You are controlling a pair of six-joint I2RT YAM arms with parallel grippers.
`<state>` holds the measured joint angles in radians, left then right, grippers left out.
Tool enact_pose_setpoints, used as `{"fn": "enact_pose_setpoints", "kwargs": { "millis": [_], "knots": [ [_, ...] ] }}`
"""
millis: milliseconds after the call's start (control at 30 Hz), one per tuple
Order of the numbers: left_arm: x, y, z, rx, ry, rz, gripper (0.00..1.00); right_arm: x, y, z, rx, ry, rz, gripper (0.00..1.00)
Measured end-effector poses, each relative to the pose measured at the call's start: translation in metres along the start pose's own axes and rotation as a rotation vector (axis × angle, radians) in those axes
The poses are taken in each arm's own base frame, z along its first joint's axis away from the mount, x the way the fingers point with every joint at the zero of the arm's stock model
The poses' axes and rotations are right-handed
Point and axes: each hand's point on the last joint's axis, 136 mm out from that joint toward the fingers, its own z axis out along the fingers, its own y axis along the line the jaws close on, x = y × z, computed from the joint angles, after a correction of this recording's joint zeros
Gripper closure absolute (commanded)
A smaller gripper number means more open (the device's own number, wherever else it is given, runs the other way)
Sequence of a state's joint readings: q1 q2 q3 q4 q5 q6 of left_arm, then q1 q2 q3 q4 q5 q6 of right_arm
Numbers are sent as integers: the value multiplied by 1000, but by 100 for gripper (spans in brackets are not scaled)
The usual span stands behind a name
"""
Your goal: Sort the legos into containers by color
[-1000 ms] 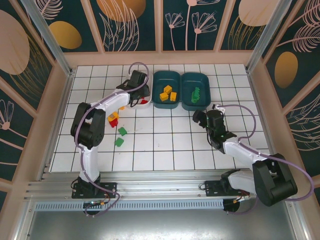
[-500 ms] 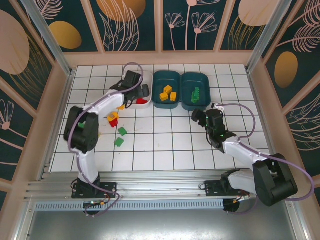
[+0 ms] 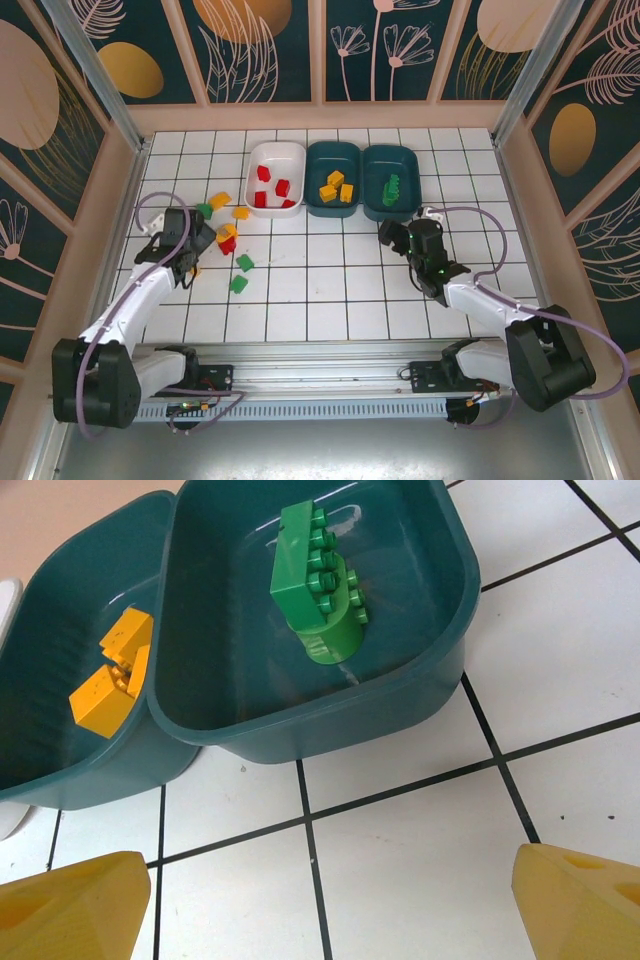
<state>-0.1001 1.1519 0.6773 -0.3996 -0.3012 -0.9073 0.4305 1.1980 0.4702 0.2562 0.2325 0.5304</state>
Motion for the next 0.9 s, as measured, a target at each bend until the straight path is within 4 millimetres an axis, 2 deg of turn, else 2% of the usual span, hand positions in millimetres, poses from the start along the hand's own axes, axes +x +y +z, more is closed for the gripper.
{"fn": "enact_pose_setpoints", "kwargs": {
  "millis": [100,200,300,600,900],
  "knots": [
    [18,25,17,-60,63,-39,19,1,1,1,-1,7,-3,10],
    [36,38,29,-85,124,-58,30,1,2,2,-4,8,-3,11],
    [45,38,37,-89,161,-57,38,1,2,2,-5,8,-3,12],
    [51,35,57,-100,179,-48,54,1,3,2,-6,8,-3,14],
    [43,27,61,-72,154,6,84,1,3,2,-5,8,-3,15]
  ]
}}
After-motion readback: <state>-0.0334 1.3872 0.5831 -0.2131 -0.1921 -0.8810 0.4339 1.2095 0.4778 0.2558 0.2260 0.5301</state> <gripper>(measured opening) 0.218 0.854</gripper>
